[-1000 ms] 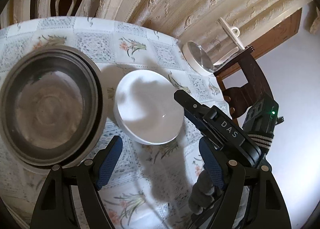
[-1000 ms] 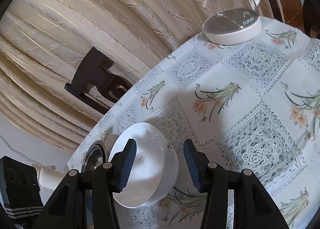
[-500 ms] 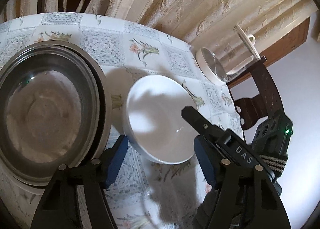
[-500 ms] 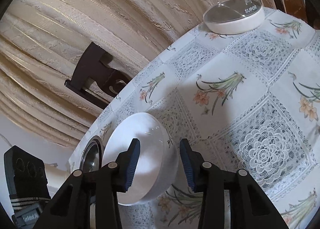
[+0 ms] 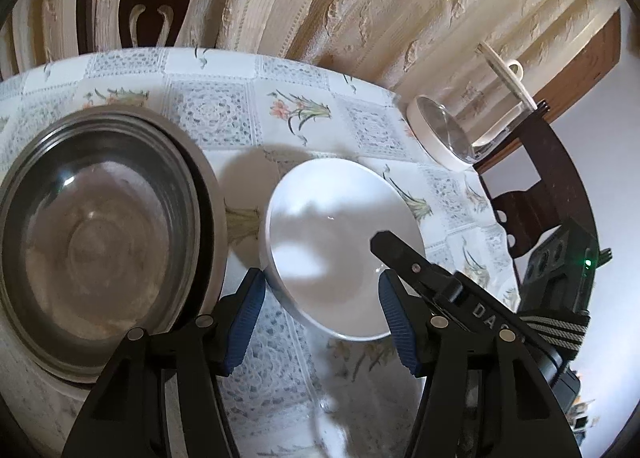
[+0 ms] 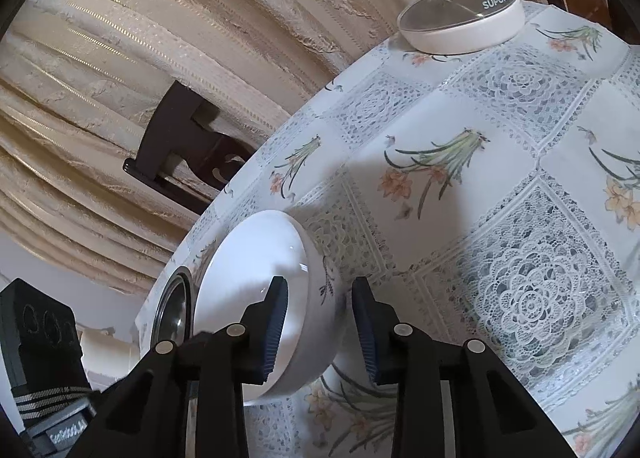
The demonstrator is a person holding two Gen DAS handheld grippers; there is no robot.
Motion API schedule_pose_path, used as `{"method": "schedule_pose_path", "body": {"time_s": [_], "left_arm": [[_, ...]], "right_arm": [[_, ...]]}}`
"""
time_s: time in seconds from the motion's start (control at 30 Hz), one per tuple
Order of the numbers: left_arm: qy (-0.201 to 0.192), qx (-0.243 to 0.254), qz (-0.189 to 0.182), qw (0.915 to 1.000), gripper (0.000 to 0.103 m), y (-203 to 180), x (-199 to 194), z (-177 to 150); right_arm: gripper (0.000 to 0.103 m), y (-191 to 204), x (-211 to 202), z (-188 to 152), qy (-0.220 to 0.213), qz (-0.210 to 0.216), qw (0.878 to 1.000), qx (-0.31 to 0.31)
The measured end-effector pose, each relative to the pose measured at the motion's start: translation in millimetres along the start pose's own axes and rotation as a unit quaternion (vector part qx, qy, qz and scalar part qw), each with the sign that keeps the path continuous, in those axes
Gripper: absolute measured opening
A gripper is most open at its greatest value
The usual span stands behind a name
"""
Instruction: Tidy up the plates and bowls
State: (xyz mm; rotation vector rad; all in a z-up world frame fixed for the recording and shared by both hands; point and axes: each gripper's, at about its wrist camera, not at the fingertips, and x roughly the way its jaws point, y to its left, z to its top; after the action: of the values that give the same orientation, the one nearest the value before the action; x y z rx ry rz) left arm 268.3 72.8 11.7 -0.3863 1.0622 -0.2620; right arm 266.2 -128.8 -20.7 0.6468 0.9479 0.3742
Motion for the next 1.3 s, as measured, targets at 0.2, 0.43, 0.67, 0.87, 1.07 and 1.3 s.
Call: {"method": "schedule_pose_path", "body": {"time_s": [0.2,0.43,0.67,0.87,1.07,1.3], "left_arm": [[-0.001,-0.006,-0.002,1.0000,0.059,6.0,8.1,5.8],[-0.007,-0.002,0.002,1.0000,0.059,4.5,10.4,9.6],[-0.007,0.001,0.002,1.0000,0.059,2.8,11.6,9.1],[-0.006,0.005,-0.006,1.0000,0.059,-2.5,10.0,5.9],[-0.011,0.006,-0.011,0.9999,0.059,-5.1,6.7,5.6],[-0.020,0.002,-0.014,0.9997,0.059,-1.9,-6.1,7.2]], "right_arm": [[0.036,-0.6,1.5,-1.9,0.004,-0.002,1.000,0.002],[0.036,1.1,8.3,-4.3,0.012,0.001,1.000,-0.001],[0.036,2.0,9.7,-6.1,0.012,-0.001,1.000,-0.001],[0.036,-1.1,3.7,-5.0,0.000,-0.011,1.000,0.002],[0.036,1.4,-1.7,-2.3,-0.009,-0.008,1.000,-0.001],[0.036,10.7,-8.4,-3.2,-0.015,0.005,1.000,-0.012]]}}
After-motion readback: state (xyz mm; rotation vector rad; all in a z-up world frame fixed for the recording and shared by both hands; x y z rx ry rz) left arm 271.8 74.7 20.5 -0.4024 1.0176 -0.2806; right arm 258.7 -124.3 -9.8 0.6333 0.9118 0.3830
